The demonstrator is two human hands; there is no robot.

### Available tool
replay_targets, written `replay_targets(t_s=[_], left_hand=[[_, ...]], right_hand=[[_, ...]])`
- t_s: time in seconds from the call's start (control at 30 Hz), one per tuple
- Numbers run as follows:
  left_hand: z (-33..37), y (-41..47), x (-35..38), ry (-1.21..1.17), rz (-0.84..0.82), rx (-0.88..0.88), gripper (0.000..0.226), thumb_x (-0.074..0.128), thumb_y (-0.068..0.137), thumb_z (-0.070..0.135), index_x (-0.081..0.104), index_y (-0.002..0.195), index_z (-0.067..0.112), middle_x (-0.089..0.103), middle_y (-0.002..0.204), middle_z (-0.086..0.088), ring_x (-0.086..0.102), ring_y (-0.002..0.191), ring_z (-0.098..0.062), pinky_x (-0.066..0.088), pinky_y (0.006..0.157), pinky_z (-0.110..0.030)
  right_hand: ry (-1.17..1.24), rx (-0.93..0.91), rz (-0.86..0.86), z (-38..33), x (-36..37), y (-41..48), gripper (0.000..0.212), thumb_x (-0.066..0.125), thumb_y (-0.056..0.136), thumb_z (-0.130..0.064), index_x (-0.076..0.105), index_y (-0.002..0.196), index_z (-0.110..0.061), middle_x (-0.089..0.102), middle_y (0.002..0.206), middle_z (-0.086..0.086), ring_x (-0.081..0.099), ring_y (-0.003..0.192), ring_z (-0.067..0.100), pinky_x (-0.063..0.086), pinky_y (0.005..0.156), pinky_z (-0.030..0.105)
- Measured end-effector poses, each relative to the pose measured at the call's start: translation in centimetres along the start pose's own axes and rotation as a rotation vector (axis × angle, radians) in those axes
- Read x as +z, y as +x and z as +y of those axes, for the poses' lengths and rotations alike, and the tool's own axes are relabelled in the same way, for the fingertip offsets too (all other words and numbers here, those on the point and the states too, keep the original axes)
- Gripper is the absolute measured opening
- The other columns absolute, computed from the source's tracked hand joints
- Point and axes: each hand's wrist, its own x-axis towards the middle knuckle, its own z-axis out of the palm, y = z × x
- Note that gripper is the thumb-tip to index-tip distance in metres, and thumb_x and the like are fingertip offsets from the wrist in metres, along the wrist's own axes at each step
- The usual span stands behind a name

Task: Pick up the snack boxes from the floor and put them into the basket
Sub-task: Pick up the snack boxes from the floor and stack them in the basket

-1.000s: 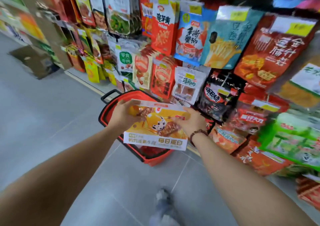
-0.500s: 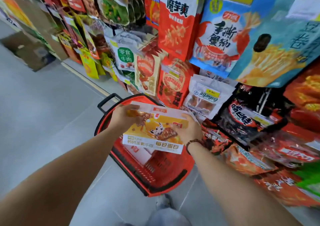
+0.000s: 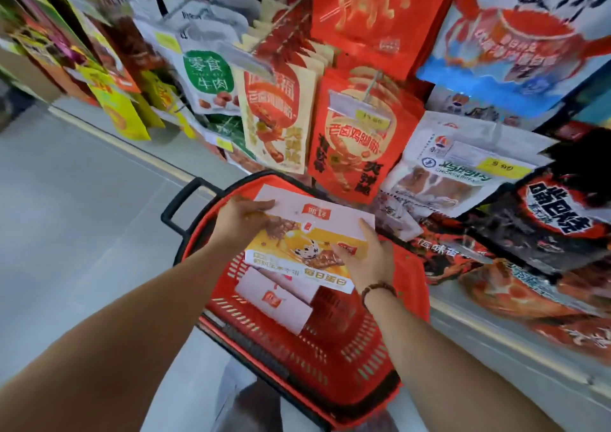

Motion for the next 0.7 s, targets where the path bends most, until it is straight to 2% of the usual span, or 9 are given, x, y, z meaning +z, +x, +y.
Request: replay_targets(t_s=[0.03, 0.1, 0.17, 0.3, 0.37, 0.43, 0.5, 0.6, 0.7], left_hand=[[-1.2, 1.1, 0.4, 0.020, -0.020, 0.019, 0.032, 0.074, 0.078, 0.016, 0.070, 0.110, 0.017, 0.059, 0.095, 0.001, 0.054, 0.090, -0.008, 0.036, 0.066, 0.000], [-3.8, 3.2, 1.2, 0.037, -0.043, 0.029, 0.033, 0.072, 0.079, 0.012, 0.069, 0.111, 0.019, 0.052, 0.103, 0.002, 0.051, 0.098, -0.008, 0.038, 0.076, -0.005], [-6.0, 5.1, 2.2, 0.053, -0.051, 0.017, 0.037, 0.075, 0.076, 0.015, 0.068, 0.112, 0.020, 0.048, 0.116, 0.001, 0.046, 0.110, -0.008, 0.034, 0.084, -0.009], [-10.6, 8.8, 3.9, 0.049, -0.052, 0.021, 0.043, 0.080, 0.071, 0.020, 0.068, 0.112, 0.020, 0.052, 0.128, -0.006, 0.051, 0.112, -0.011, 0.033, 0.091, -0.013], [-12.5, 9.9, 4.5, 0.036, -0.074, 0.007, 0.043, 0.079, 0.072, 0.020, 0.067, 0.114, 0.022, 0.052, 0.131, -0.006, 0.051, 0.117, -0.013, 0.032, 0.094, -0.013], [-14.5, 11.3, 5.1, 0.020, -0.109, 0.002, 0.042, 0.078, 0.074, 0.018, 0.067, 0.114, 0.021, 0.054, 0.131, -0.005, 0.051, 0.118, -0.010, 0.034, 0.097, -0.013], [-15.9, 12.3, 5.5, -0.035, -0.132, 0.001, 0.040, 0.079, 0.072, 0.016, 0.069, 0.111, 0.021, 0.056, 0.127, 0.000, 0.055, 0.107, 0.001, 0.037, 0.095, -0.009], [-17.6, 13.7, 6.5, -0.104, -0.138, -0.021, 0.037, 0.083, 0.066, 0.020, 0.073, 0.100, 0.030, 0.062, 0.125, 0.000, 0.060, 0.110, -0.010, 0.044, 0.101, -0.027], [-18.3, 14.0, 7.3, -0.108, -0.144, -0.047, 0.035, 0.079, 0.071, 0.011, 0.072, 0.105, 0.020, 0.063, 0.114, 0.009, 0.060, 0.102, -0.007, 0.046, 0.094, -0.020]], right_hand=[[0.017, 0.024, 0.018, 0.3, 1.4, 0.5, 0.076, 0.071, 0.076, -0.048, 0.036, 0.142, -0.035, 0.049, 0.117, 0.015, 0.055, 0.101, 0.030, 0.045, 0.092, 0.037], [0.041, 0.057, 0.069, 1.0, 4.3, 1.4, 0.077, 0.074, 0.076, -0.043, 0.037, 0.143, -0.034, 0.052, 0.115, 0.017, 0.054, 0.093, 0.025, 0.043, 0.089, 0.032], [0.065, 0.096, 0.124, 1.7, 7.1, 2.4, 0.076, 0.075, 0.076, -0.039, 0.037, 0.142, -0.034, 0.048, 0.125, 0.017, 0.057, 0.091, 0.024, 0.043, 0.089, 0.030], [0.078, 0.116, 0.204, 3.4, 12.6, 4.5, 0.075, 0.075, 0.077, -0.035, 0.036, 0.142, -0.034, 0.043, 0.137, 0.017, 0.051, 0.116, 0.030, 0.034, 0.093, 0.025], [0.071, 0.116, 0.238, 3.9, 14.7, 5.4, 0.075, 0.076, 0.076, -0.034, 0.038, 0.141, -0.032, 0.044, 0.135, 0.017, 0.048, 0.118, 0.030, 0.032, 0.093, 0.024], [0.064, 0.117, 0.272, 4.4, 16.9, 6.3, 0.076, 0.078, 0.073, -0.032, 0.042, 0.140, -0.028, 0.044, 0.128, 0.016, 0.053, 0.108, 0.033, 0.038, 0.092, 0.030], [0.066, 0.098, 0.287, 4.9, 18.7, 6.9, 0.076, 0.080, 0.072, -0.031, 0.043, 0.138, -0.024, 0.042, 0.125, 0.015, 0.056, 0.101, 0.036, 0.043, 0.091, 0.036], [0.040, 0.100, 0.295, 5.5, 20.3, 7.4, 0.075, 0.079, 0.072, -0.031, 0.043, 0.137, -0.019, 0.041, 0.125, 0.017, 0.047, 0.112, 0.032, 0.034, 0.098, 0.032], [0.059, 0.155, 0.293, 6.0, 21.3, 8.0, 0.078, 0.080, 0.072, -0.029, 0.039, 0.137, -0.019, 0.038, 0.128, 0.015, 0.043, 0.115, 0.029, 0.034, 0.099, 0.033]])
